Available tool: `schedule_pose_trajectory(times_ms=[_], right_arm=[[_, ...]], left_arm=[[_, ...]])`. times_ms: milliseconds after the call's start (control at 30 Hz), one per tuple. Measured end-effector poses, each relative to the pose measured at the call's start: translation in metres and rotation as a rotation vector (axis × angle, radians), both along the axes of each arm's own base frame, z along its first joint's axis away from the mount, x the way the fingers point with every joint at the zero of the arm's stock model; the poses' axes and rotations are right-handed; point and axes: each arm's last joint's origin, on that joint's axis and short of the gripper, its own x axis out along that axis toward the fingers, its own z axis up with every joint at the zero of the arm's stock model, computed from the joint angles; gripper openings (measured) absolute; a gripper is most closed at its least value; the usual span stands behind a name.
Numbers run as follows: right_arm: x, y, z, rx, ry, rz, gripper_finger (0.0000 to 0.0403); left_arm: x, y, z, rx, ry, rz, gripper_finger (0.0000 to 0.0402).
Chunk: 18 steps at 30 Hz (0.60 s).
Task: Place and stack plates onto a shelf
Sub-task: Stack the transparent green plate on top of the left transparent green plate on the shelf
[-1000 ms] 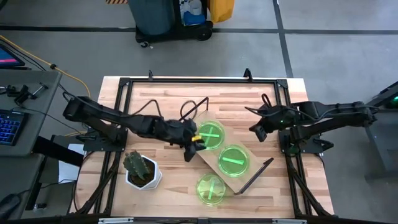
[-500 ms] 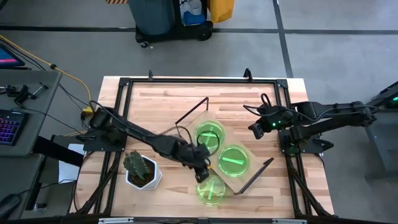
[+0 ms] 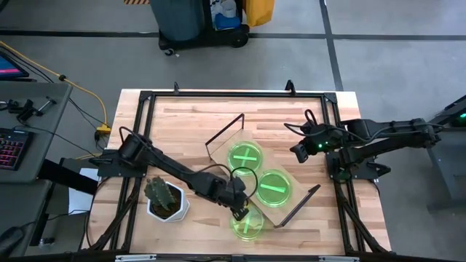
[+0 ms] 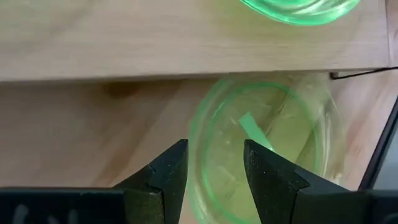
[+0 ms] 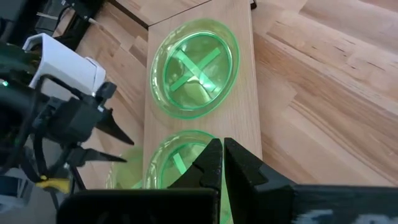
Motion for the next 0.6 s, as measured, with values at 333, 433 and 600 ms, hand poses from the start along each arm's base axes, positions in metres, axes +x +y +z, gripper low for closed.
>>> schedule_pose_trajectory(times_ms=[333,433,600], right_arm=[[0.000,0.000,0.000,-0.005,0.004,0.005,0.0000],[0.000,0.000,0.000,-0.006,0.004,0.005,0.0000],[0.000,0.000,0.000,-0.006,0.004,0.006,0.0000]], left_arm=[[0.002,-0.010,-0.032,-0.013,0.061,0.053,0.0144],[0.002,-0.012,-0.036,-0.007,0.065,0.058,0.0144],[0.000,-0.016,-0.035,0.025,0.055,0.010,0.0130]])
